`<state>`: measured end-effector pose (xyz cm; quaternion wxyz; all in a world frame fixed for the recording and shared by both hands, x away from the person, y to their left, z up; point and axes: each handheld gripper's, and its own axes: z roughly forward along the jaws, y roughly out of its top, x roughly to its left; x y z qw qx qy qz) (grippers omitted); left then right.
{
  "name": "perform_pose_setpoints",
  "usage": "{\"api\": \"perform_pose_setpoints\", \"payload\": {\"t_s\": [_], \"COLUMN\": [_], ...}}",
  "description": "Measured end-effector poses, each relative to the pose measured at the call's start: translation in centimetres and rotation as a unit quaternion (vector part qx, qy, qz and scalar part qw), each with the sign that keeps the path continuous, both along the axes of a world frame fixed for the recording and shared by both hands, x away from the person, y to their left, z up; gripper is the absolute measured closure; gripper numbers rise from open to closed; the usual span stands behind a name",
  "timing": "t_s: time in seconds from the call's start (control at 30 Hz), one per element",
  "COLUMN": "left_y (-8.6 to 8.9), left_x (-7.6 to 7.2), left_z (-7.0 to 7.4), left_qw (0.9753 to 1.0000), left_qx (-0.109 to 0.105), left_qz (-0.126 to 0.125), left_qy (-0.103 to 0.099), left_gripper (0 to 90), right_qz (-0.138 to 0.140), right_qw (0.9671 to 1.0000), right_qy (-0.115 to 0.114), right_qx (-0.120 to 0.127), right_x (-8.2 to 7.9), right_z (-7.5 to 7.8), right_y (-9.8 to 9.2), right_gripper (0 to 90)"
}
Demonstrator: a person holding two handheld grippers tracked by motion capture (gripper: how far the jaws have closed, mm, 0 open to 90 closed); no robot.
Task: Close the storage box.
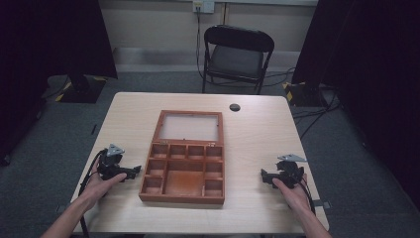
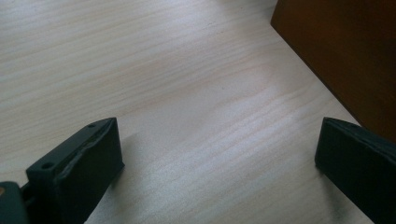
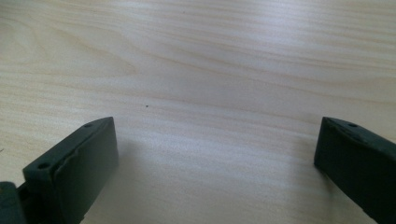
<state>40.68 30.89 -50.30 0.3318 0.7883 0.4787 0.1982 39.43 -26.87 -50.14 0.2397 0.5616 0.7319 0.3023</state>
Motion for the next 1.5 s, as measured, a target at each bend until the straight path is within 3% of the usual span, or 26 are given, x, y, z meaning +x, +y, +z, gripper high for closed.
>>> {"api": "perform_pose_setpoints", "payload": {"t_s": [0.17, 0.23, 0.27, 0.33, 0.4, 0.47, 0.5, 0.53, 0.6, 0.63, 0.73, 0.9, 0.93, 1.13, 1.17, 1.2, 1.3, 1.4, 1.5], "left_y": [0.2, 0.4, 0.5, 0.6, 0.9, 1.0, 1.1, 1.3, 1.4, 1.4, 1.0, -0.2, -0.6, -1.1, -1.1, -1.4, -1.7, -2.0, -2.2], "left_x": [-0.1, 0.0, 0.0, 0.1, 0.2, 0.2, 0.2, 0.2, 0.3, 0.3, 0.5, 0.4, 0.5, 1.3, 1.3, 1.7, 2.1, 2.5, 3.1], "left_z": [0.2, 0.4, 0.6, 0.7, 1.1, 1.2, 1.4, 1.7, 2.1, 2.6, 3.0, 3.7, 4.0, 4.8, 4.8, 4.8, 5.1, 5.3, 5.1], "left_qw": [0.9999, 0.9999, 0.9998, 0.9998, 0.9993, 0.9990, 0.9991, 0.9991, 0.9989, 0.9989, 0.9995, 0.9997, 0.9996, 0.9990, 0.9990, 0.9993, 0.9992, 0.9988, 0.9990], "left_qx": [-0.006, 0.001, 0.004, 0.002, -0.015, -0.020, -0.021, -0.023, -0.029, -0.035, -0.028, -0.025, -0.024, -0.042, -0.042, -0.034, -0.038, -0.043, -0.039], "left_qz": [0.010, 0.012, 0.016, 0.017, 0.020, 0.024, 0.023, 0.023, 0.029, 0.030, 0.013, -0.003, -0.013, -0.008, -0.008, -0.015, -0.013, -0.010, -0.018], "left_qy": [0.007, 0.007, 0.009, 0.012, 0.028, 0.030, 0.029, 0.027, 0.022, 0.013, 0.005, -0.006, 0.000, -0.017, -0.017, -0.002, -0.005, -0.023, -0.007], "left_gripper": [5.9, 7.8, 12.0, 16.5, 17.5, 20.0, 20.0, 20.3, 20.7, 20.8, 20.6, 20.8, 20.5, 20.9, 20.7, 20.6, 20.6, 21.3, 21.6], "right_qz": [0.002, 0.005, 0.001, 0.003, -0.001, 0.001, 0.001, 0.007, 0.016, 0.017, 0.024, 0.057, 0.064, 0.081, 0.081, 0.086, 0.093, 0.099, 0.107], "right_qw": [0.9998, 0.9998, 0.9999, 0.9999, 1.0000, 1.0000, 1.0000, 0.9996, 0.9995, 0.9992, 0.9988, 0.9974, 0.9967, 0.9953, 0.9953, 0.9944, 0.9935, 0.9926, 0.9914], "right_qy": [0.018, 0.020, 0.014, 0.006, 0.006, -0.001, -0.001, -0.011, -0.024, -0.029, -0.037, -0.041, -0.047, -0.046, -0.046, -0.050, -0.053, -0.053, -0.056], "right_qx": [-0.003, -0.003, 0.002, 0.011, 0.003, 0.007, 0.007, 0.024, 0.015, 0.022, 0.018, 0.011, 0.012, 0.027, 0.027, 0.034, 0.039, 0.046, 0.050], "right_x": [-0.2, -0.2, -0.2, -0.2, -0.2, -0.1, -0.1, -0.2, -0.3, -0.3, -0.1, 0.7, 1.1, 2.4, 2.4, 2.8, 3.3, 4.2, 5.3], "right_z": [0.3, 0.4, 0.6, 0.8, 1.0, 1.2, 1.2, 1.7, 2.0, 2.2, 2.4, 2.7, 3.0, 3.8, 3.8, 4.1, 4.3, 4.5, 5.0], "right_y": [0.3, 0.3, 0.2, 0.1, 0.3, 0.5, 0.5, 0.8, 1.0, 1.1, 1.3, 2.8, 3.5, 5.0, 5.0, 5.5, 5.9, 6.6, 7.6], "right_gripper": [0.0, 2.2, 12.9, 16.2, 14.9, 16.7, 16.7, 16.0, 18.0, 18.3, 18.6, 19.1, 19.7, 19.5, 19.5, 19.5, 19.4, 19.5, 19.9]}}
